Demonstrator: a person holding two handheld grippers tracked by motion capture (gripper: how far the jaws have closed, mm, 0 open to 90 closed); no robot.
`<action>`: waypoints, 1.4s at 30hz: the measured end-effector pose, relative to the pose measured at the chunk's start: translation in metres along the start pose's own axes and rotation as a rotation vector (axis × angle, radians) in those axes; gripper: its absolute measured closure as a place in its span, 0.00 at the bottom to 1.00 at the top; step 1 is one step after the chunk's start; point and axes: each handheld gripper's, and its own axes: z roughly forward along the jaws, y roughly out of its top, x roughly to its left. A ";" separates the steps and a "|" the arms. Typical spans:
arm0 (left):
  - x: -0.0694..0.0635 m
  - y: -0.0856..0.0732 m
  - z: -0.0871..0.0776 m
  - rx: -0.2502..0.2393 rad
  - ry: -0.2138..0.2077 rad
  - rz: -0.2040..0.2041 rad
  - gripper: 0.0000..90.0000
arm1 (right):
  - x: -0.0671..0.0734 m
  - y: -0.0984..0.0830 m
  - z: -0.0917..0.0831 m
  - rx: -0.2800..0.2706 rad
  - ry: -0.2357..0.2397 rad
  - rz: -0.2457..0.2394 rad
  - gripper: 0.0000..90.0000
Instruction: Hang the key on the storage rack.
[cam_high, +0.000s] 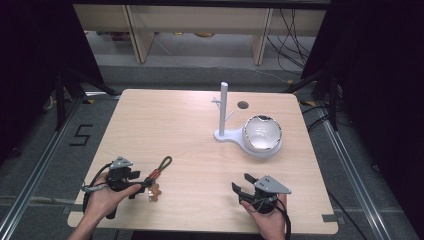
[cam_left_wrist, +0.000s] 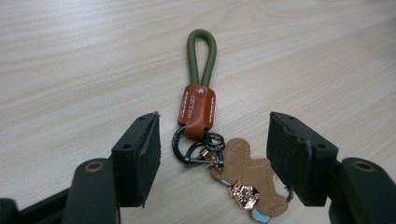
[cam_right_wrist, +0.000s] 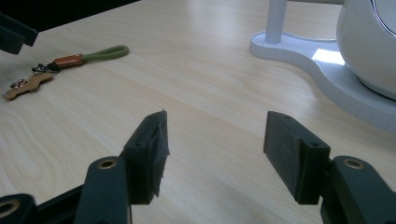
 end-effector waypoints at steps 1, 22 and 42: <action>-0.001 0.001 0.000 -0.001 -0.002 -0.002 0.38 | -0.001 0.000 0.000 -0.002 -0.001 -0.013 0.46; 0.003 0.047 0.021 0.323 0.039 0.062 0.44 | -0.001 0.000 0.002 0.002 0.011 -0.031 0.45; -0.005 0.067 0.064 0.459 0.076 0.099 0.55 | -0.002 0.000 0.003 0.005 0.026 -0.030 0.45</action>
